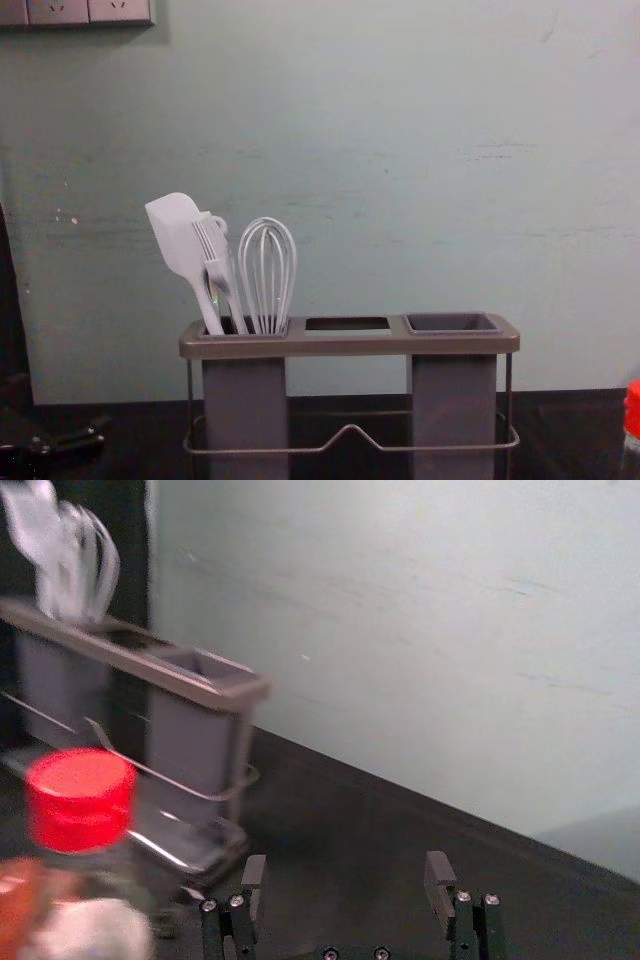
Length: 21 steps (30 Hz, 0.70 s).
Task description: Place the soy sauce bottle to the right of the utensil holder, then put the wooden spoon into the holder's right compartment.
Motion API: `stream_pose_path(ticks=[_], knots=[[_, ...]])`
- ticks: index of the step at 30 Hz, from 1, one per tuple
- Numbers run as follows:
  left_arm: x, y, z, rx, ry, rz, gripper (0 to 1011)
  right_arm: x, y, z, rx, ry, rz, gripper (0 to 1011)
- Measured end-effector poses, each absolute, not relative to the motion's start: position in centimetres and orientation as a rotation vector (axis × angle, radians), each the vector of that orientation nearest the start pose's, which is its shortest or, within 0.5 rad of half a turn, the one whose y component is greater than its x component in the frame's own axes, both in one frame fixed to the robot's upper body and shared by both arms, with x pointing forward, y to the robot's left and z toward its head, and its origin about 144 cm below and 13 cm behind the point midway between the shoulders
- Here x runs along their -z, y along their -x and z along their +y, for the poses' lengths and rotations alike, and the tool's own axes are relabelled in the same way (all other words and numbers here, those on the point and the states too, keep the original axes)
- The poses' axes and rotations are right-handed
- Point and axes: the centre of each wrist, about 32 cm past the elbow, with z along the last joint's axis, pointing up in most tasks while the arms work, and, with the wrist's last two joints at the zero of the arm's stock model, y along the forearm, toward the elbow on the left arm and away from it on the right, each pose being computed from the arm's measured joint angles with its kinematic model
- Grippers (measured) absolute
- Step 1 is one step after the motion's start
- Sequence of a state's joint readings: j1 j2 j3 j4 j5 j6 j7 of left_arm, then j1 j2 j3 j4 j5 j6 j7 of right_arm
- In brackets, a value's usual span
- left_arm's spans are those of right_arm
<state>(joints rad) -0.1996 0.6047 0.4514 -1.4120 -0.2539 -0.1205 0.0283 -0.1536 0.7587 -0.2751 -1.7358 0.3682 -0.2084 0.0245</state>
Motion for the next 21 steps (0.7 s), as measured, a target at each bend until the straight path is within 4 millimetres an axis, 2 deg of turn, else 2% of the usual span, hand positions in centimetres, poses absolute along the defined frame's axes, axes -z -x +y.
stream_pose_path(ticks=[12, 21], knots=[[-114.0, -48.9, 31.0, -1.248, -0.305, -0.285, 1011, -117.8, -37.6, -33.4, 1.074, 0.056, -0.206, 1003], [-114.0, -48.9, 31.0, -1.248, -0.305, -0.285, 1012, -118.6, -36.8, -31.8, 1.045, -0.040, -0.230, 1003]])
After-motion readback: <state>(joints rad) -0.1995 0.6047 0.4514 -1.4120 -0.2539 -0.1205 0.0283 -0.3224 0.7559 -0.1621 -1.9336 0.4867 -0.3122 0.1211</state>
